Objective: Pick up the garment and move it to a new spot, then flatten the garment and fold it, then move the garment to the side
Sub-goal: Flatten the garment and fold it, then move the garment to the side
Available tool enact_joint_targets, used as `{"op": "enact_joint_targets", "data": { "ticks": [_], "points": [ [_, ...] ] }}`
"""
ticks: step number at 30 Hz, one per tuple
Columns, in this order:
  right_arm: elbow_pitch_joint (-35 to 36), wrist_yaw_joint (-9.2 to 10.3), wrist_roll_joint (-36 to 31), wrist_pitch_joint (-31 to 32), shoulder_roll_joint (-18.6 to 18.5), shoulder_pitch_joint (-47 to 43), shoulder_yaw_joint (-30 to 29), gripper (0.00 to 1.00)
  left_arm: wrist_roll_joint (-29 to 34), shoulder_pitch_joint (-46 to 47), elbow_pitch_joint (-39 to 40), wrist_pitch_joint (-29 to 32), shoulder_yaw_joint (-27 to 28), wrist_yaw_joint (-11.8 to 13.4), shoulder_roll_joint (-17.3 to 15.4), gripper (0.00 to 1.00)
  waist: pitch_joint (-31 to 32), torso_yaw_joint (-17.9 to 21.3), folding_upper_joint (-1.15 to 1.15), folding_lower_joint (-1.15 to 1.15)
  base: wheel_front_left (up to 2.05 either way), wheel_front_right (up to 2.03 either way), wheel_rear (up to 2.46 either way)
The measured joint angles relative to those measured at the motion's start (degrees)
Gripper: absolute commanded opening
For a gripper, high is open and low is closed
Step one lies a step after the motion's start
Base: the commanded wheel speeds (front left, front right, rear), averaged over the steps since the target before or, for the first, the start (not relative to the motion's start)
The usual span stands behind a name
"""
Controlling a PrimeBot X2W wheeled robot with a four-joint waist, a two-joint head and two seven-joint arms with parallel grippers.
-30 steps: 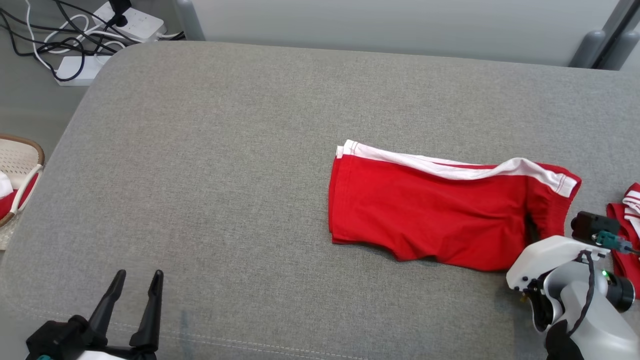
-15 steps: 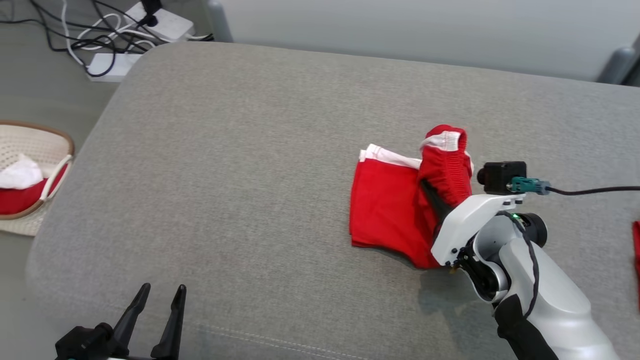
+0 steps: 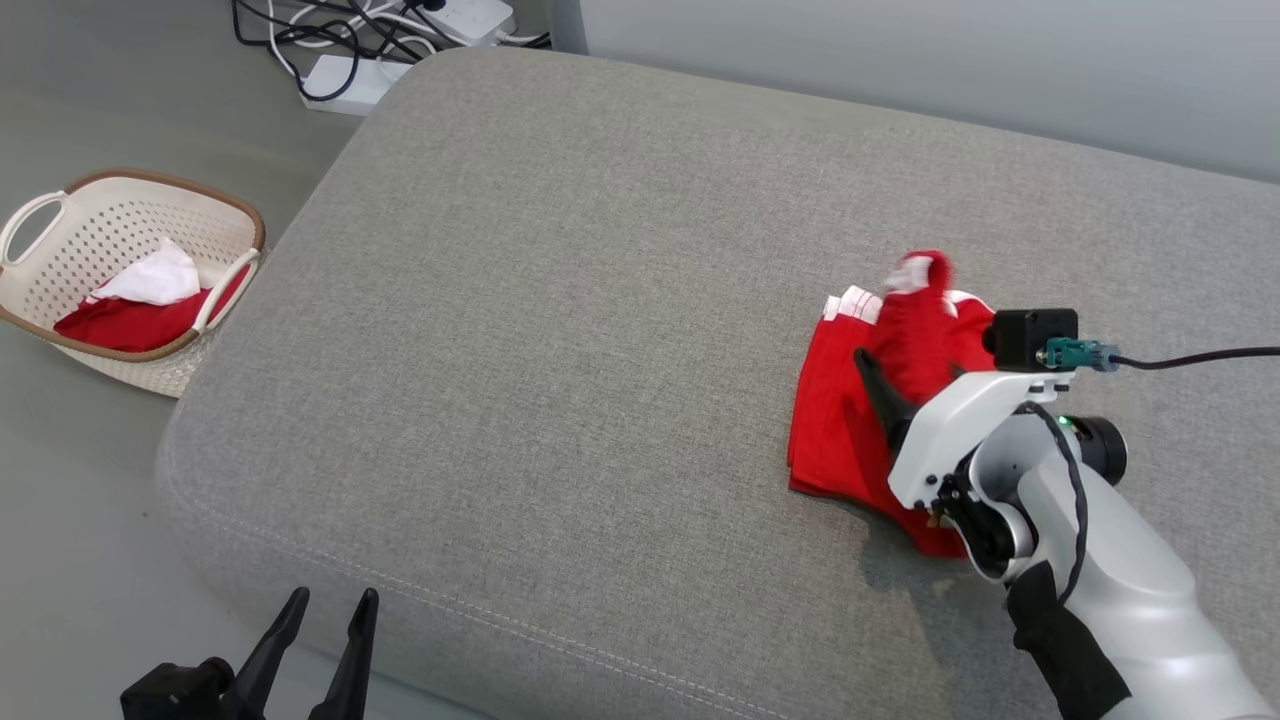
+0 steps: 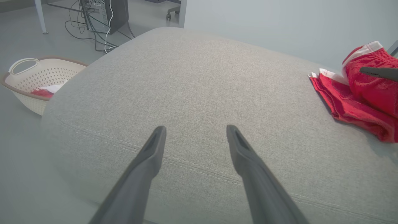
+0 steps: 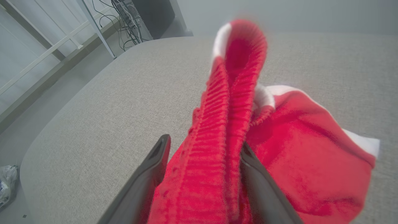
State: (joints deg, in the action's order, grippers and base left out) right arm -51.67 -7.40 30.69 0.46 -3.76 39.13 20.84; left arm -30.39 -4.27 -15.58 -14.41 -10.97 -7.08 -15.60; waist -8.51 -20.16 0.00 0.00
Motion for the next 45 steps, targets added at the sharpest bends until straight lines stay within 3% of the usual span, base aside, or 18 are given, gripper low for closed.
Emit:
{"op": "enact_joint_targets", "data": {
  "ticks": [8,14,18,35,36,37,38,39,45],
  "points": [
    [1.4,0.0,1.0,-3.2,0.1,3.3,1.5,1.0,-0.3,0.0,-0.3,0.0,1.8,0.0,0.3,1.0,0.1,2.0,0.0,0.0,0.0,0.0,0.0],
    [-0.1,0.0,-3.1,-7.7,0.0,2.2,-8.1,1.0,0.1,0.0,1.1,0.0,2.3,0.0,0.8,1.0,0.4,4.8,0.0,0.0,0.0,0.0,0.0],
    [-2.7,0.0,-5.1,-9.3,0.0,-3.9,-12.7,1.0,0.1,0.0,2.1,0.0,2.3,0.0,0.5,1.0,-0.6,5.8,0.0,0.0,0.0,0.0,0.0],
    [-5.1,0.0,6.6,-13.1,-0.1,-4.3,-3.1,1.0,-1.3,0.2,2.5,0.0,0.6,0.0,-1.7,1.0,-3.5,2.9,0.0,0.0,0.0,0.0,0.0],
    [-5.3,0.01,7.7,-13.2,-0.2,-4.0,-2.4,0.96,-1.4,0.3,2.6,0.0,0.5,0.0,-1.7,1.0,-3.6,2.8,0.0,0.0,0.0,0.0,0.0],
    [-5.7,0.01,8.6,-13.4,-0.3,-3.6,-1.3,0.45,-1.4,0.3,2.6,0.0,0.5,0.0,-1.7,1.0,-3.6,2.7,0.0,0.0,0.0,0.0,0.0],
    [-6.1,0.01,9.6,-13.6,-0.3,-3.2,-0.1,0.25,-1.5,0.3,2.5,0.0,0.5,0.0,-1.7,1.0,-3.7,2.7,0.0,0.0,0.0,0.0,0.0],
    [-6.1,0.01,10.8,-13.6,-0.3,-3.0,0.6,0.0,-1.5,0.3,2.5,0.0,0.4,0.0,-1.7,1.0,-3.7,2.7,0.0,0.0,0.0,0.0,0.0],
    [-8.6,0.01,12.6,-14.2,0.0,-1.4,2.7,0.0,-1.5,1.2,2.5,0.0,0.4,0.0,-1.7,1.0,-3.0,3.3,0.0,0.0,0.0,0.0,0.0]
  ]
}}
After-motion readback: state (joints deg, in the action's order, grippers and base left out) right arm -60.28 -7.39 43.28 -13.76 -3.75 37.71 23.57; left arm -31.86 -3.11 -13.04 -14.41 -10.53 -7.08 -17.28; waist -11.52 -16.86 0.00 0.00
